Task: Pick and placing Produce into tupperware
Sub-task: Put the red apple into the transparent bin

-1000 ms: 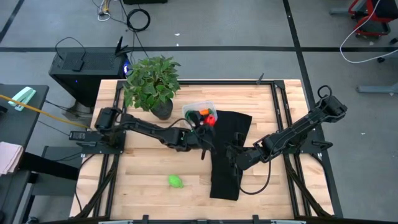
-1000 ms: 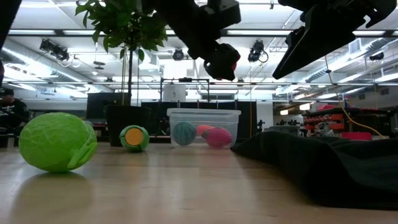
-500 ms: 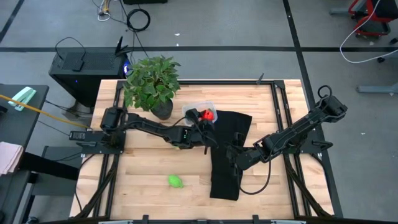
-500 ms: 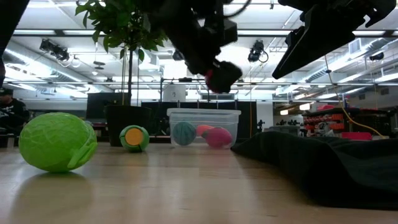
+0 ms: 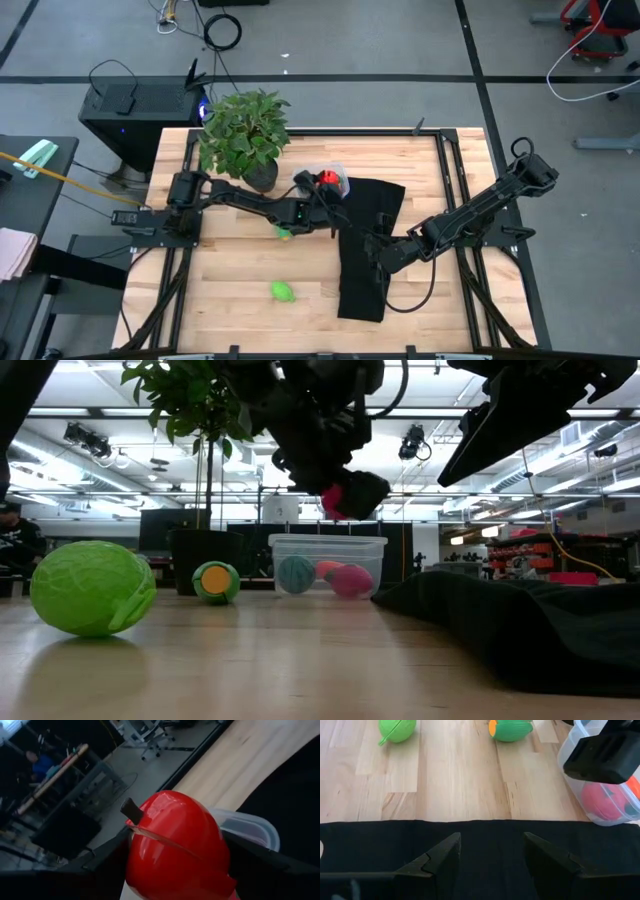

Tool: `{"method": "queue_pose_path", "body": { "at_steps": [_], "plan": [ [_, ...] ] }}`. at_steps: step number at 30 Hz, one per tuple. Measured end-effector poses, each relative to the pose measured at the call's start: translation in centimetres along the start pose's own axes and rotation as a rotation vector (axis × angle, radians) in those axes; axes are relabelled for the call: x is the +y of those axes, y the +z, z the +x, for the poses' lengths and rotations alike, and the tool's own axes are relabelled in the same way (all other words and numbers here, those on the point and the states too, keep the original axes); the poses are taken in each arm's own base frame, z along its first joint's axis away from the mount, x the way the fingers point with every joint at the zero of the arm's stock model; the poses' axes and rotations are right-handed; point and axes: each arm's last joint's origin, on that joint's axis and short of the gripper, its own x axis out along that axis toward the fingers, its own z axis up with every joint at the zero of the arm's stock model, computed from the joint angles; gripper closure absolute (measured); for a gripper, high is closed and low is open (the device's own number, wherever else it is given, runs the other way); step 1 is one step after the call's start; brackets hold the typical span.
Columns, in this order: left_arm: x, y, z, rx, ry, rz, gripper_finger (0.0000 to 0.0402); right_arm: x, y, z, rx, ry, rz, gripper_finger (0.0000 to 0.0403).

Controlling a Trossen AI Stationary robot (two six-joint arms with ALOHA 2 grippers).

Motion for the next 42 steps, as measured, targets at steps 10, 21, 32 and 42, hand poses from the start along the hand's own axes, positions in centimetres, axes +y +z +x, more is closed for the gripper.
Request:
{"method": "queue_pose_path", "body": {
  "at_steps": [10, 21, 32, 42],
  "plan": [
    [0.09, -0.36, 0.16, 0.028, -0.015, -0.139, 0.0129, 0.02, 0.00, -0.02, 0.000, 0.001, 0.006, 0.0183],
    [0.00, -0.41, 0.16, 0.040, -0.047, -0.162, 0.0119, 0.03, -0.01, -0.02, 0.003, 0.008, 0.006, 0.0183],
    [-0.07, -0.47, 0.15, 0.049, -0.074, -0.111, 0.0116, 0.06, -0.02, -0.02, 0.006, 0.015, 0.011, 0.0183],
    [-0.11, -0.49, 0.22, 0.059, -0.110, -0.058, 0.0115, 0.09, -0.04, -0.02, 0.012, 0.029, 0.021, 0.0183]
  ]
}}
